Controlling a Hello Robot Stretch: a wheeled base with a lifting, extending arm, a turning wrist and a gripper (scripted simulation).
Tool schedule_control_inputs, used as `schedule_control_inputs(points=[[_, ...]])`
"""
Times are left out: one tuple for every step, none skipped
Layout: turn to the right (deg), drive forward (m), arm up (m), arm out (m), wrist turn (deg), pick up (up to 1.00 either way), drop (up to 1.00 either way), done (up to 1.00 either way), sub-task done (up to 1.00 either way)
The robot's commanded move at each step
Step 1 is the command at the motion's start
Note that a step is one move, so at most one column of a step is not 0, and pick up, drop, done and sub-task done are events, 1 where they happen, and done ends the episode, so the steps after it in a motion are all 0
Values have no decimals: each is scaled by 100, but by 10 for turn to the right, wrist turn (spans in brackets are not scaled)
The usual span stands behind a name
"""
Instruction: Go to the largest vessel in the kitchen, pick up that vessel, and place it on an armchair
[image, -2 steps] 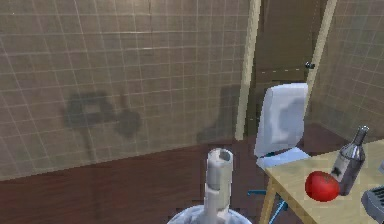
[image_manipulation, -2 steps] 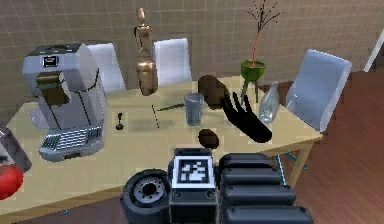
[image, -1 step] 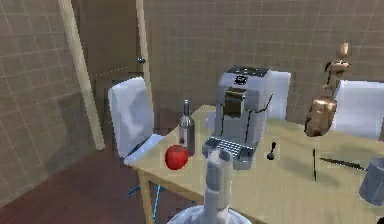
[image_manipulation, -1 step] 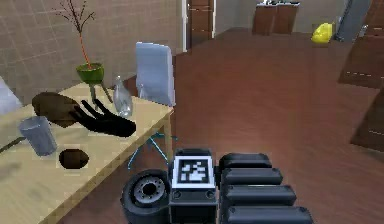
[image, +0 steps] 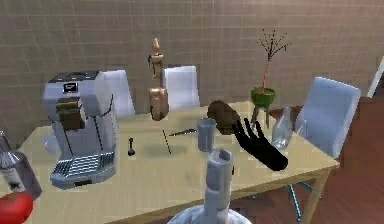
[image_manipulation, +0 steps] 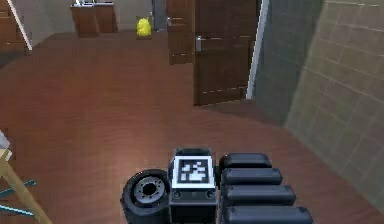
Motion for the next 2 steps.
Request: schedule_control_inputs(points=[[450, 0, 0, 0, 0, 0, 0, 0, 0], [360, 0, 0, 0, 0, 0, 0, 0, 0]])
